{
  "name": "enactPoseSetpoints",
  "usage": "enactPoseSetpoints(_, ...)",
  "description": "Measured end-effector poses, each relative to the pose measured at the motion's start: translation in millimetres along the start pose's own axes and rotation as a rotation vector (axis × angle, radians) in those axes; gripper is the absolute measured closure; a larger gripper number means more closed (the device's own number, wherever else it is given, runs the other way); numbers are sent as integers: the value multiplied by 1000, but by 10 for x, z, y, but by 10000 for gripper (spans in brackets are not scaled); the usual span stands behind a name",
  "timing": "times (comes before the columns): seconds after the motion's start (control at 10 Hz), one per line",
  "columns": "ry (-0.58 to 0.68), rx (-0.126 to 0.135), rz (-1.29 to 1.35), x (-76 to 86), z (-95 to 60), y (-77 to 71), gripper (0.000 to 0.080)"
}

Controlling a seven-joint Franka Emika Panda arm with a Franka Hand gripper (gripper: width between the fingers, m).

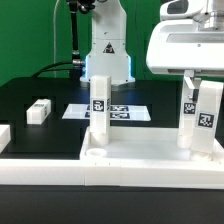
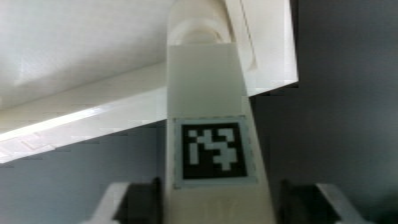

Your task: Assemble desk

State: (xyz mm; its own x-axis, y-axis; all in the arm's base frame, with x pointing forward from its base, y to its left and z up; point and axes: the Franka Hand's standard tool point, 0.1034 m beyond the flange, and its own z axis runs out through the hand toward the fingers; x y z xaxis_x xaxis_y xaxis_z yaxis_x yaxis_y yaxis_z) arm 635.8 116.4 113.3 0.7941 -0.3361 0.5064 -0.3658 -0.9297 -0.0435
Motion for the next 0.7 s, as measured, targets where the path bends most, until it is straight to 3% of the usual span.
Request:
enactPoseSetpoints(0.1,0,0,-1,0,0,0,278)
enactPoseSetpoints(0.2,0,0,-2,0,0,0,184)
enactPoseSetpoints(0.7,0,0,-4,0,0,0,150)
